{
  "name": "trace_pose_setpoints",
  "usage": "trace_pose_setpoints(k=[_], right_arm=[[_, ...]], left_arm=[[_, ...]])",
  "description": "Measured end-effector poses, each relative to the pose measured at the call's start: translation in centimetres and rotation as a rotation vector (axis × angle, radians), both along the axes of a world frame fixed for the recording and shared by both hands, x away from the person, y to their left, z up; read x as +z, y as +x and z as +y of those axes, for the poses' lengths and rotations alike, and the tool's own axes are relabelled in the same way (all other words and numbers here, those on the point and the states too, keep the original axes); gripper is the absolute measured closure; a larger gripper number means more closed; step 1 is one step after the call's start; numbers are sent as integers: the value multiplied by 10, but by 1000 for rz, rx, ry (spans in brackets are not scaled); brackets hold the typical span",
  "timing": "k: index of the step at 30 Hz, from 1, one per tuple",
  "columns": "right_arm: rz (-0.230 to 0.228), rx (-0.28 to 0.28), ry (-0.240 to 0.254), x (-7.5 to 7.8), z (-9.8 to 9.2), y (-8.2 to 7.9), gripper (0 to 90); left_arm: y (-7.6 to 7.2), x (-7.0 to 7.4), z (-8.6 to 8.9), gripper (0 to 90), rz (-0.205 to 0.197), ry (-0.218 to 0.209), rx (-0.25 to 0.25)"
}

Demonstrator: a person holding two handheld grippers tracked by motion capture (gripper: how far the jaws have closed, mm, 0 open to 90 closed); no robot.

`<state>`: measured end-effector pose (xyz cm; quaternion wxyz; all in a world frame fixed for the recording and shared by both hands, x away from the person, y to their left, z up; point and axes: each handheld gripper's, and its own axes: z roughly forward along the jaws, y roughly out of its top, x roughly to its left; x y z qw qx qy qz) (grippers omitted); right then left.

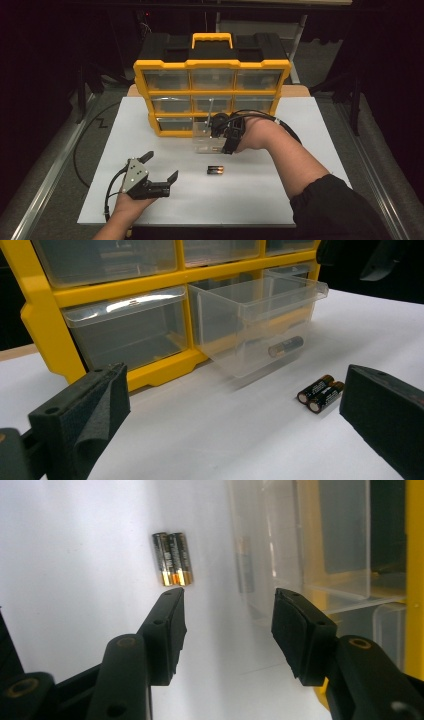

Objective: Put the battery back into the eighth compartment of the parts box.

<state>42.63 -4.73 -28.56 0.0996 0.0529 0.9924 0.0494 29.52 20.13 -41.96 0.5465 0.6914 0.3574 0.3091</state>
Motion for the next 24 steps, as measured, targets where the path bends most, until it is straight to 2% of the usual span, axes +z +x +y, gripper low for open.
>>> trace_pose_setpoints(k=[4, 12, 21, 24], right_arm=[[5, 12, 3, -3, 1, -6, 486], [37, 31, 5, -19, 5, -22, 477], [44, 28, -18, -35, 3, -29, 440], [46, 30, -2, -38, 3, -30, 419]], left_arm=[[0, 0, 0, 7, -2, -5, 4], [0, 1, 1, 7, -8, -9, 6], [0, 0, 0, 7, -7, -6, 2], [0, 0, 0, 7, -7, -5, 1]])
